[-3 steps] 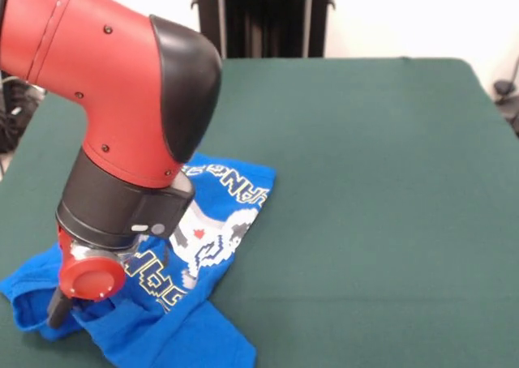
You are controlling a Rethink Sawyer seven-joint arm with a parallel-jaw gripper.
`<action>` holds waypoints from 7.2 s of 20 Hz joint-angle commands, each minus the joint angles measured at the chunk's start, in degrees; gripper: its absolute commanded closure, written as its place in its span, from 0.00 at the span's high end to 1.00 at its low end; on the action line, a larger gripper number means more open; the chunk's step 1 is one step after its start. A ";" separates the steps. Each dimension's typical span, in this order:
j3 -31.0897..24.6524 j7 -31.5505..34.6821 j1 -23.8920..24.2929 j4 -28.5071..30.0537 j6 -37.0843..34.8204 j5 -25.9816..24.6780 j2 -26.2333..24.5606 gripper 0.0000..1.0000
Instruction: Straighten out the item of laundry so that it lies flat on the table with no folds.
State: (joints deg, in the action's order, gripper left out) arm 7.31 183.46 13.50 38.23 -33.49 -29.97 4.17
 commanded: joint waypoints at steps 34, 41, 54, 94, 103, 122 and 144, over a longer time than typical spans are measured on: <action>-6.99 0.50 -7.30 5.35 -37.12 16.58 3.75 1.00; -6.59 0.90 -7.22 8.00 -37.31 21.21 3.08 1.00; -3.56 1.24 -8.40 6.27 -47.98 24.38 -1.28 1.00; 8.02 14.02 -16.51 -6.76 -37.29 14.11 -17.98 0.00; 6.62 9.57 -17.38 8.89 -44.49 21.14 -6.22 0.00; 15.14 -12.93 -15.38 4.65 -53.81 8.66 1.25 0.00; 4.18 -2.03 -11.18 9.78 -26.64 19.27 1.15 1.00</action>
State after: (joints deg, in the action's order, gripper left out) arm 21.27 183.48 3.31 38.52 -62.52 -16.20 6.39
